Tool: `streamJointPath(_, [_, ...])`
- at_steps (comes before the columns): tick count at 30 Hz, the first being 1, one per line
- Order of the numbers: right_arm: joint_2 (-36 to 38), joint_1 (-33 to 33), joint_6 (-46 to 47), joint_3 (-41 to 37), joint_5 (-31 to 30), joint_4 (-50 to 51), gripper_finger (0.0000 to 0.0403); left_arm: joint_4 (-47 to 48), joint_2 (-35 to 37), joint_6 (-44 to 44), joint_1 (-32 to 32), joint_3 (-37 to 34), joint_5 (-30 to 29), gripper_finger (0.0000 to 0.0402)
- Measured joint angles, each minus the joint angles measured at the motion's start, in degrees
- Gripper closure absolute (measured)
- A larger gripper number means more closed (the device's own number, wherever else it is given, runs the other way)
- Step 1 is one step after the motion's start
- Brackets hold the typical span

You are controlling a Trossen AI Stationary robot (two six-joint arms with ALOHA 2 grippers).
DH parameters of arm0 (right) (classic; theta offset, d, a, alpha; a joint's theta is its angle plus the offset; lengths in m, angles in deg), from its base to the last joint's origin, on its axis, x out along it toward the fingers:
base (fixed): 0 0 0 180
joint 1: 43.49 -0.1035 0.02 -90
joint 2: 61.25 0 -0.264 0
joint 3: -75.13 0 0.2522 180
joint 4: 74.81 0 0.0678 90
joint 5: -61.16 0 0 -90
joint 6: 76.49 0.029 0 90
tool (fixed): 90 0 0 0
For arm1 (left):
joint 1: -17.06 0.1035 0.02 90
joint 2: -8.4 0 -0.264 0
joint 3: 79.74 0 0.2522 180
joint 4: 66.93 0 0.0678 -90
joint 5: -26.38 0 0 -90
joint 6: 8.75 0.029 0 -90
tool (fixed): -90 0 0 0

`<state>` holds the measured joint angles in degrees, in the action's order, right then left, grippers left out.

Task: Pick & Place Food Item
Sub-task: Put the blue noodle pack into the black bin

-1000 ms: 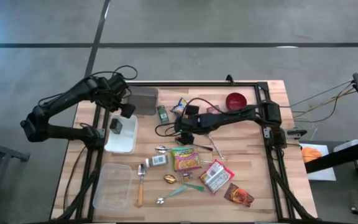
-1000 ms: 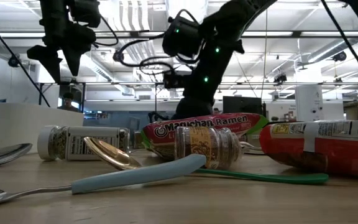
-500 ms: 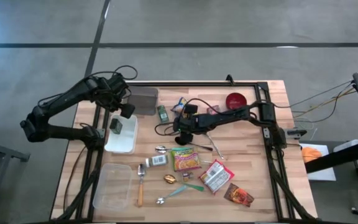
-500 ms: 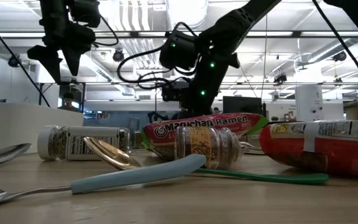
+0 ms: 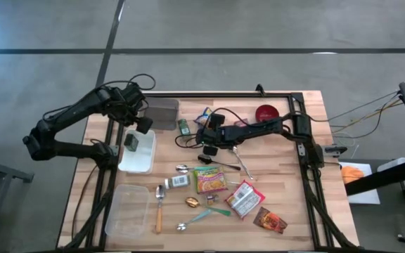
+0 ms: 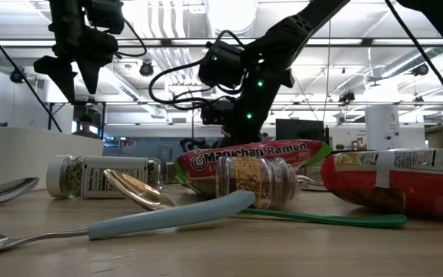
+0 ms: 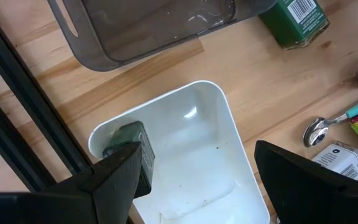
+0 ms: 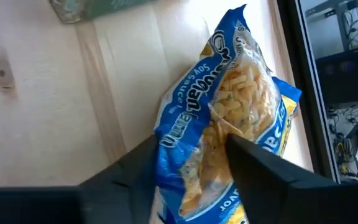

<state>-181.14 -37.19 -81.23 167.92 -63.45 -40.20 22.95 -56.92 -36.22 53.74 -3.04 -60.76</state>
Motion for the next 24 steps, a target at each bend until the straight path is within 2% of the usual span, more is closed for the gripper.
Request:
streamJointPath(10, [0.0,0.2,0.0,0.0,1.1,0.4,0.0383,0.0,0.0,0.0,0.0,0.0,0.0,0.0085])
streamJointPath(15, [0.0,0.7,3.4,0.0,5.4,2.5,0.0389,0.1,0.0,0.0,0.0,0.0,0.2,0.0085])
streamJointPath(18, [0.5,0.9,6.6,-0.1,10.7,3.8,0.0390,0.3,0.0,0.0,0.0,0.0,0.2,0.0085])
streamJointPath(24, [5.3,0.7,9.9,-0.1,18.1,5.4,0.0391,0.6,0.0,0.0,-0.1,0.0,0.1,0.0085])
